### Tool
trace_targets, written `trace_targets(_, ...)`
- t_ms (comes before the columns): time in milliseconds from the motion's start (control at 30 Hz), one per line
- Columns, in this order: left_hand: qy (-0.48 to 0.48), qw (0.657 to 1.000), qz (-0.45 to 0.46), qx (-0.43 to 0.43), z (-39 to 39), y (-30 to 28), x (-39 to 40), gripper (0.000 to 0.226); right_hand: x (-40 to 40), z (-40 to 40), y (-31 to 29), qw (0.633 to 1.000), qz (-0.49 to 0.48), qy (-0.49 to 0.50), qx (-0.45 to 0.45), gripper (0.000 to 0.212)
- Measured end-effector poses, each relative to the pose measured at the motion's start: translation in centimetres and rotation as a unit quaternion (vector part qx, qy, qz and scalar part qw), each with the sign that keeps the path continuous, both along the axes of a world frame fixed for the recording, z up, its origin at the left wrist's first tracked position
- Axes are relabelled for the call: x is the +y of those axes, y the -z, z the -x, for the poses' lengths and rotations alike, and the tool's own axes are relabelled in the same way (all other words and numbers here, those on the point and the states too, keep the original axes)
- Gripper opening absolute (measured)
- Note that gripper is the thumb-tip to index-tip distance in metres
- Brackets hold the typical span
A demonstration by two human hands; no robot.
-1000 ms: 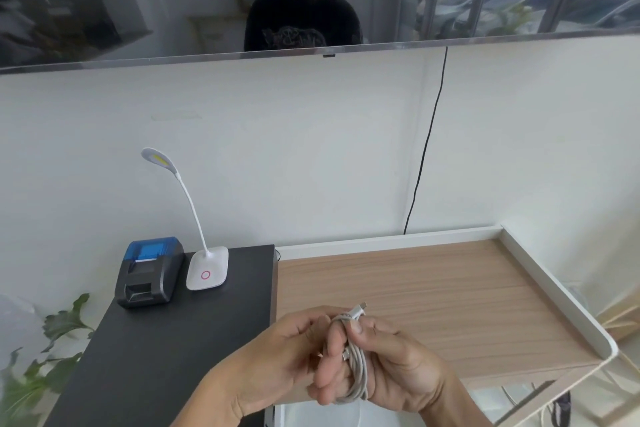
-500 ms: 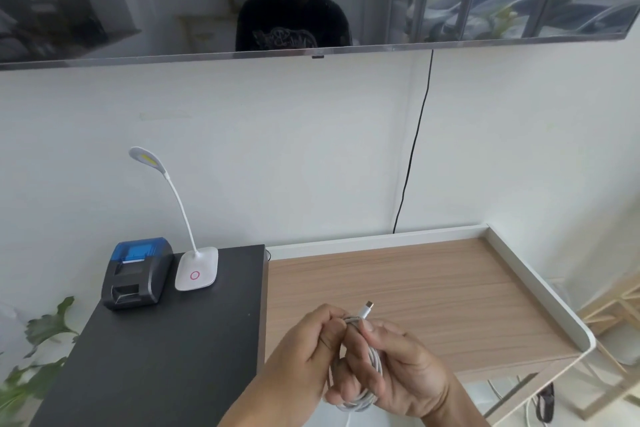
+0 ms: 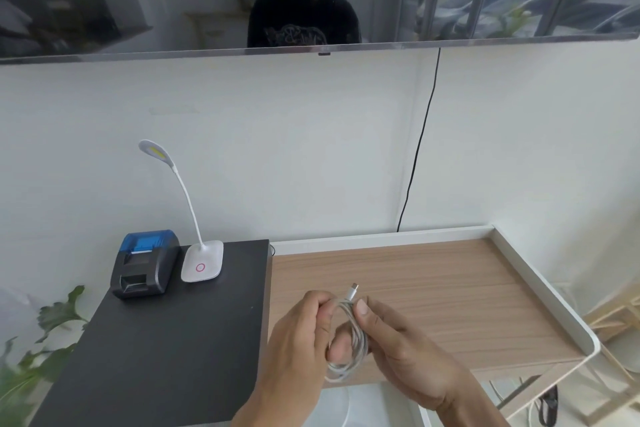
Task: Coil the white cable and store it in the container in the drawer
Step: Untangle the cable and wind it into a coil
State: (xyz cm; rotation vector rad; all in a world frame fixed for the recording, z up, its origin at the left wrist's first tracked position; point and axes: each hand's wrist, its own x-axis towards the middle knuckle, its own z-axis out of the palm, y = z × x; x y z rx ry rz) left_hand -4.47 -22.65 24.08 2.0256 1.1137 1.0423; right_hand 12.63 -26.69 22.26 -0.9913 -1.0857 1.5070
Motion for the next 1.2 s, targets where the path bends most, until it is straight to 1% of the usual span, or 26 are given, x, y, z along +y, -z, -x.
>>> trace_targets(33, -0.004, 1.0, -0.015, 0.005, 0.1, -0.1, 0.1, 0.042, -0.1, -0.2, 0.3, 0.999, -0.006, 0.033, -0.039, 0.073)
trace_targets(67, -0.005, 0.999, -0.033, 0.016, 0.1, -0.3, 0.2, 0.044, -0.3, -0.2, 0.3, 0.998, -0.014, 0.051, -0.047, 0.075)
trace_targets(100, -0.007, 0.998, -0.051, 0.027, 0.0, -0.3, 0.2, 0.043, -0.4, -0.1, 0.2, 0.998, -0.02, 0.056, -0.024, 0.068)
trace_targets(133, -0.015, 0.997, -0.067, 0.036, -0.2, -0.2, 0.3, 0.039, -0.4, 0.2, -0.1, 0.998, -0.017, 0.058, 0.012, 0.056)
trace_targets(200, -0.037, 0.995, -0.076, 0.046, -0.6, 0.0, 0.3, 0.029, -0.3, 0.9, -0.4, 0.994, 0.007, 0.078, 0.075, 0.036)
trace_targets(267, -0.044, 0.996, -0.059, 0.04, -0.8, 0.1, 0.4, 0.029, -0.3, 1.2, -0.2, 0.99, 0.011, 0.096, 0.107, 0.03)
trace_targets(300, -0.043, 0.997, -0.053, 0.035, -0.8, 0.2, 0.3, 0.032, -0.3, 1.3, -0.2, 0.989, 0.008, 0.107, 0.106, 0.03)
trace_targets(367, -0.047, 0.998, -0.032, 0.023, -0.8, 0.5, 0.1, 0.035, -0.6, 1.4, -0.4, 0.988, 0.005, 0.139, 0.074, 0.034)
trace_targets(400, -0.052, 0.998, -0.013, 0.016, -0.7, 0.6, 0.0, 0.036, -0.6, 1.3, -0.4, 0.986, -0.001, 0.162, 0.038, 0.035)
trace_targets(433, -0.058, 0.998, 0.007, 0.008, -0.8, 0.8, -0.1, 0.038, -0.7, 1.3, -0.4, 0.983, -0.016, 0.184, -0.012, 0.031)
trace_targets(500, -0.082, 0.996, 0.026, 0.002, -1.0, 1.1, -0.3, 0.044, -0.8, 1.4, -0.3, 0.964, -0.06, 0.22, -0.14, 0.019)
trace_targets(533, -0.097, 0.995, 0.018, 0.004, -1.2, 1.1, -0.4, 0.048, -1.0, 1.6, -0.3, 0.954, -0.082, 0.223, -0.185, 0.018)
trace_targets(567, -0.112, 0.994, -0.001, 0.008, -1.4, 1.0, -0.5, 0.05, -1.1, 1.9, -0.5, 0.948, -0.1, 0.216, -0.212, 0.022)
trace_targets(600, -0.124, 0.992, -0.022, 0.014, -1.5, 0.8, -0.6, 0.051, -1.3, 2.2, -0.7, 0.944, -0.114, 0.209, -0.229, 0.024)
trace_targets(633, -0.131, 0.99, -0.041, 0.021, -1.7, 0.7, -0.7, 0.051, -1.4, 2.5, -1.0, 0.945, -0.117, 0.209, -0.224, 0.022)
trace_targets(700, -0.134, 0.989, -0.056, 0.03, -1.8, 0.4, -0.8, 0.049, -1.5, 2.6, -1.3, 0.957, -0.098, 0.212, -0.173, 0.019)
trace_targets(767, -0.124, 0.991, -0.038, 0.014, -1.7, 0.3, -0.7, 0.05, -1.4, 2.4, -1.4, 0.962, -0.083, 0.22, -0.141, 0.019)
trace_targets(833, -0.104, 0.994, 0.017, -0.026, -1.3, 0.2, -0.5, 0.047, -1.4, 2.2, -1.5, 0.969, -0.067, 0.213, -0.102, 0.027)
trace_targets(900, -0.06, 0.994, 0.074, -0.056, -0.9, 0.0, -0.2, 0.032, -1.3, 1.9, -1.6, 0.978, -0.052, 0.197, -0.048, 0.037)
trace_targets(933, -0.033, 0.993, 0.096, -0.06, -0.6, -0.3, 0.0, 0.027, -1.4, 1.7, -1.6, 0.98, -0.052, 0.187, -0.042, 0.038)
trace_targets(1033, 0.019, 0.993, 0.11, -0.047, 0.2, -0.9, 0.5, 0.039, -1.5, 1.3, -1.3, 0.981, -0.068, 0.161, -0.084, 0.04)
trace_targets(1100, 0.039, 0.993, 0.107, -0.034, 0.4, -1.2, 0.7, 0.048, -1.5, 1.7, -1.2, 0.973, -0.073, 0.183, -0.119, 0.044)
trace_targets(1167, 0.064, 0.993, 0.1, -0.011, 0.4, -1.4, 0.6, 0.053, -1.4, 2.1, -1.2, 0.948, -0.105, 0.233, -0.189, 0.042)
trace_targets(1200, 0.072, 0.993, 0.098, -0.002, 0.3, -1.4, 0.6, 0.051, -1.4, 2.4, -1.2, 0.932, -0.13, 0.255, -0.224, 0.036)
